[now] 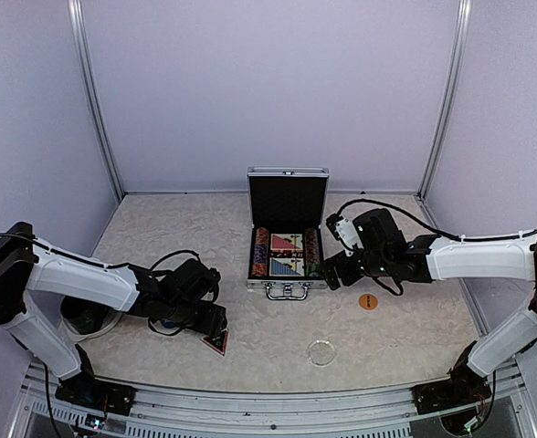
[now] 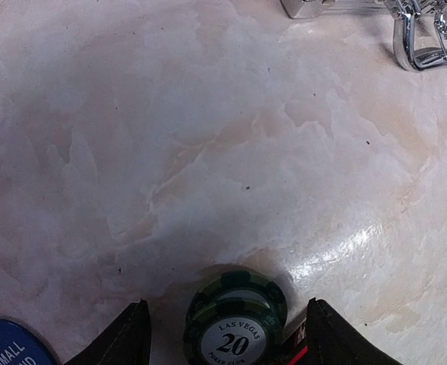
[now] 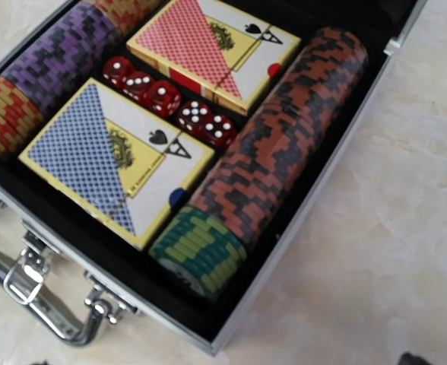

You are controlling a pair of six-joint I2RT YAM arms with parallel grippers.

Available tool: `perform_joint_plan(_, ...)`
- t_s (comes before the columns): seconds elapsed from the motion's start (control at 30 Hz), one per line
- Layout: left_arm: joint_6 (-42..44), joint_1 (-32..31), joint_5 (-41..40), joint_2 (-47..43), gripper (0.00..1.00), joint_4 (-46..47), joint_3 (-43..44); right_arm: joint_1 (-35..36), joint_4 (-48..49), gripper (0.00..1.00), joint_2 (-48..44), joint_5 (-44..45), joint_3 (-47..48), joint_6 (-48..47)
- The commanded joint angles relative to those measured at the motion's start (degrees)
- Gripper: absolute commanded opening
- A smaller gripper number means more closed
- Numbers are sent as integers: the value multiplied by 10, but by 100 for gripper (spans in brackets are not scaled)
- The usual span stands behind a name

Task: Pack up texas hold em set
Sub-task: Pick up the pile of poker chips from the center of the board.

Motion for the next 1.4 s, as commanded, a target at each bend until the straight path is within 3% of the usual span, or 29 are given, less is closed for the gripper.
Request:
perform_joint_plan(0.0, 0, -3, 12, 10, 69, 1, -6, -5, 4, 99, -5, -1, 1, 3)
perform_joint_plan(0.57, -8, -10, -4, 61, 60, 5, -13, -5, 6, 99, -17, -1, -11, 6)
perform_joint_plan(1.0, -21, -29, -27, 26, 67, -56, -11, -5, 12, 99, -20, -1, -23, 10)
perform_joint_plan(1.37, -41, -63, -71, 56, 67, -87, -1, -6, 17, 99, -20, -7, -27, 9)
